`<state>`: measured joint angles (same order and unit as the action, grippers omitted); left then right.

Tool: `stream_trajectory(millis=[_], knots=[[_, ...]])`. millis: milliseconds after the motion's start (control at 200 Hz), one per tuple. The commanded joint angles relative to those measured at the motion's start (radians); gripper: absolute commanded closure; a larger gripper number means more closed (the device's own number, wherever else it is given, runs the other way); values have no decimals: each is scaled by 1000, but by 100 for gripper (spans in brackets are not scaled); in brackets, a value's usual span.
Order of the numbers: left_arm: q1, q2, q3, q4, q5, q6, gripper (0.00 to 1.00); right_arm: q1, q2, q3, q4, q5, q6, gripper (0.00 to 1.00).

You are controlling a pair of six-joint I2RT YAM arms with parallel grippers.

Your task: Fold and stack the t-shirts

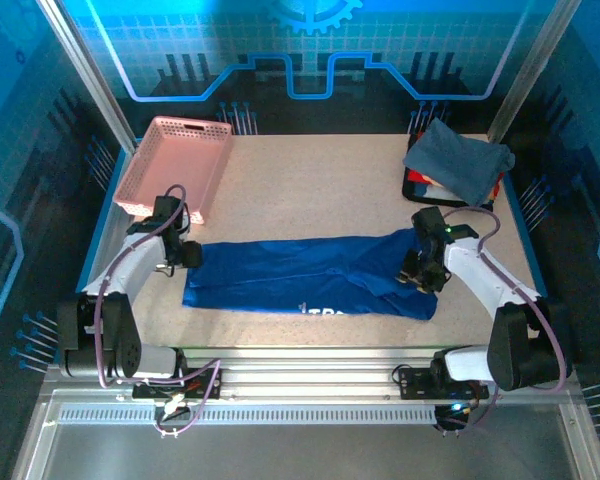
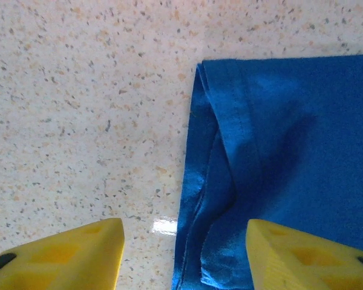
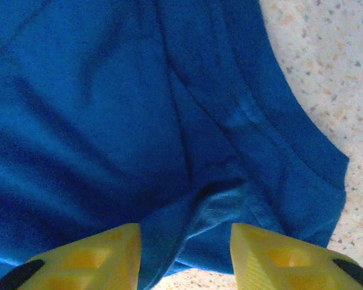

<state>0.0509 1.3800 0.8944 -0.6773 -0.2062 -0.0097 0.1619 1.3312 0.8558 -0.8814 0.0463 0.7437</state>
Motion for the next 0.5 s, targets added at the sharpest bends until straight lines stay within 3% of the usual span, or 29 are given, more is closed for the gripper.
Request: stream_trajectory(millis=[0,115,250,305,490], knots=[[-43,-34,93,-57,-49,-54,37,-12,-55,-4,-43,4,-5,41],[-158,-80,203,-104,-65,-128,29,11,-106,63,-93,18,-77,36],[-330,-85,305,-123,-8,-224,27,126,-141,124,-125,-20,-192,34],[-393,-91,305,-90,69,-255,27,190,-134,133,-145,-34,-222,34],[-558,-136,200,80,170,-362,26,429,-46,119,-153,68,-260,35]])
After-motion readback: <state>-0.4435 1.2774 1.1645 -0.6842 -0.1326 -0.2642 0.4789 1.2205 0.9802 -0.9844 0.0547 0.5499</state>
